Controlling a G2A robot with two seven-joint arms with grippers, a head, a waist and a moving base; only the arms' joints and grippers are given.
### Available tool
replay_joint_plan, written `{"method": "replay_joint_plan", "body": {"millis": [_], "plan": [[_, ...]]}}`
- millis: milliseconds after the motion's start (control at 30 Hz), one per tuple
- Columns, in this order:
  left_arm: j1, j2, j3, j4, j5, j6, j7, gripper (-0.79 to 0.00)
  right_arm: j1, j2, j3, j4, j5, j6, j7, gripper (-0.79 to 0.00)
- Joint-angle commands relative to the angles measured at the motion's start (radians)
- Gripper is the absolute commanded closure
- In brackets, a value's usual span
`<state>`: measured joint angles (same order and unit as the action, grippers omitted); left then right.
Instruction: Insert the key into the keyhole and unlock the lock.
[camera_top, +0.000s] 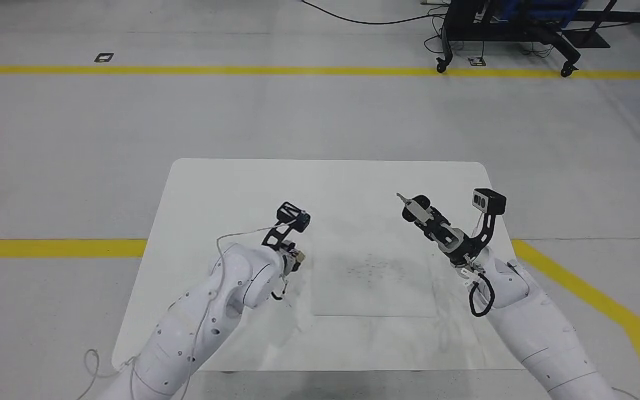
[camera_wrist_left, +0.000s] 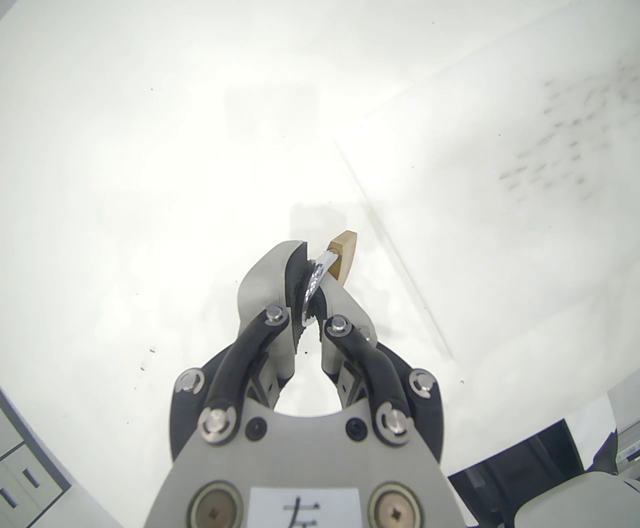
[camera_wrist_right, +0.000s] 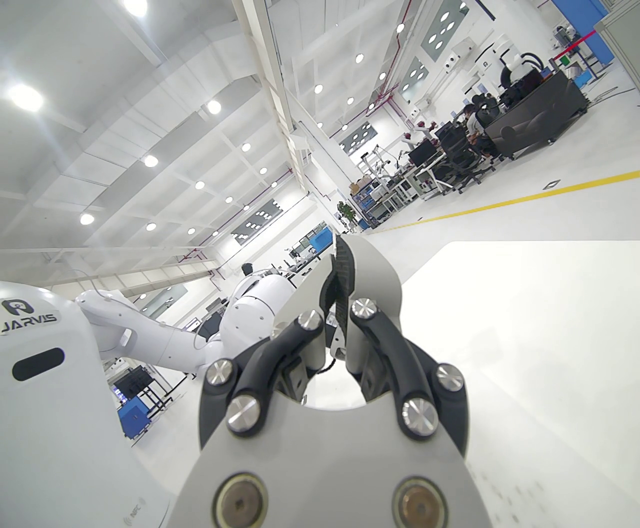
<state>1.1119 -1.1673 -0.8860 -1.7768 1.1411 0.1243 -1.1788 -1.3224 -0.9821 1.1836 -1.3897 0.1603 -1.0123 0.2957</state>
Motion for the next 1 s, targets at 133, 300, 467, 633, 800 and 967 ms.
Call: {"method": "replay_joint_plan", "body": {"millis": [133,300,467,633,800,967], "plan": [[0.015,0.001,-0.019,-0.017,-0.018,0.0,0.02,0.0,0.0,0.0,0.0,0.0,0.0,0.0,0.0,0.0],[0.015,0.001,-0.019,-0.017,-0.018,0.0,0.02,0.0,0.0,0.0,0.0,0.0,0.0,0.0,0.0,0.0],[0.015,0.001,-0.019,-0.017,-0.018,0.0,0.02,0.0,0.0,0.0,0.0,0.0,0.0,0.0,0.0,0.0],[0.028,0.005,-0.161,0.046,-0.354,-0.071,0.051,0.0,0.0,0.0,0.0,0.0,0.0,0.0,0.0,0.0],[0.052,0.026,-0.38,0.178,-0.799,-0.24,-0.018,0.0,0.0,0.0,0.0,0.0,0.0,0.0,0.0,0.0],[0.028,0.036,-0.473,0.339,-1.168,-0.374,-0.166,0.0,0.0,0.0,0.0,0.0,0.0,0.0,0.0,0.0]]}}
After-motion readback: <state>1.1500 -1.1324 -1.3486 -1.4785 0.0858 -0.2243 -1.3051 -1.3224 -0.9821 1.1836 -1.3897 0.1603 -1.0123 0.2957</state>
